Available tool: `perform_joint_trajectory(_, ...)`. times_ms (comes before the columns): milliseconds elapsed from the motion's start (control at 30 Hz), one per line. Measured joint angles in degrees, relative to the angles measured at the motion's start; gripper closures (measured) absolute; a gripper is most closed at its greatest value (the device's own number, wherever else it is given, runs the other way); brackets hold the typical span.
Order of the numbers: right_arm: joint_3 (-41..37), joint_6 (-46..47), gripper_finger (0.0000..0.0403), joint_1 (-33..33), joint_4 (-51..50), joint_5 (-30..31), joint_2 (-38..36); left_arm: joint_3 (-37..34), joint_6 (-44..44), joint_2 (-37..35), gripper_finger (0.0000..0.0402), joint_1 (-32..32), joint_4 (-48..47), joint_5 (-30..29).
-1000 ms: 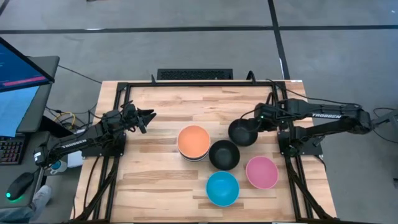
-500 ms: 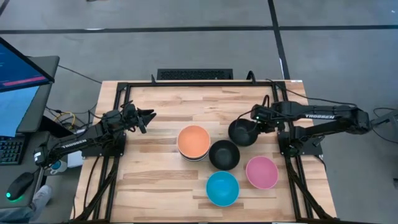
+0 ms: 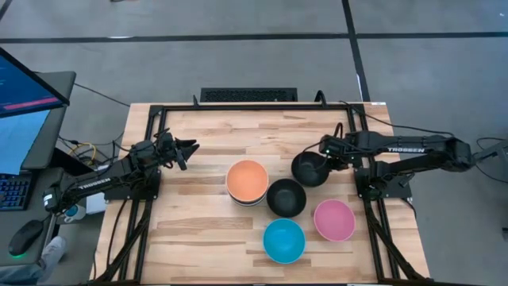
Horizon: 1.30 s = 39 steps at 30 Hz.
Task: Nest bowls inside each other
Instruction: Stack the black bowl on top of the orange bowl
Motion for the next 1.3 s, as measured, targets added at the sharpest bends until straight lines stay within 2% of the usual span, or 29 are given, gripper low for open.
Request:
perform_joint_trajectory(367, -0.04, 0.29, 0.0259, -0.46, 2.35, 0.25, 5.75, 0.00, 0.00, 0.00, 0.0249, 0.00, 0.00, -1.19)
perform_joint_trajectory(500, -0.04, 0.35, 0.0296, -0.46, 4.61, 0.07, 6.50, 0.00, 0.02, 0.00, 0.0249, 0.00, 0.00, -1.18)
perform_joint_trajectory(667, 0.55, 0.30, 0.0379, -0.48, 2.92, -0.24, 4.90, 0.00, 0.02, 0.00, 0.0249, 0.00, 0.01, -1.18)
perform_joint_trajectory(733, 1.43, 0.32, 0.0389, -0.48, 1.56, -0.14, 3.59, 0.00, 0.00, 0.00, 0.0249, 0.00, 0.00, -1.18)
perform_joint_trajectory(833, 3.61, 0.76, 0.0379, -1.01, -1.53, -0.01, 1.39, 0.00, 0.02, 0.00, 0.0249, 0.00, 0.00, -1.18)
perform_joint_trajectory(1000, 10.69, 0.42, 0.0392, -1.87, -6.04, 2.05, -1.36, 0.00, 0.88, 0.00, 0.0249, 0.02, 0.00, -1.27)
perform_joint_trajectory(1133, 19.74, -0.13, 0.0384, -2.00, -8.35, 2.53, -1.62, 0.00, 1.29, 0.00, 0.0249, 0.02, 0.00, -1.31)
perform_joint_trajectory(1300, 34.00, -1.89, 0.0383, 2.28, -11.15, 3.57, 3.33, 0.00, 1.46, 0.00, 0.0249, 0.02, 0.00, -1.39)
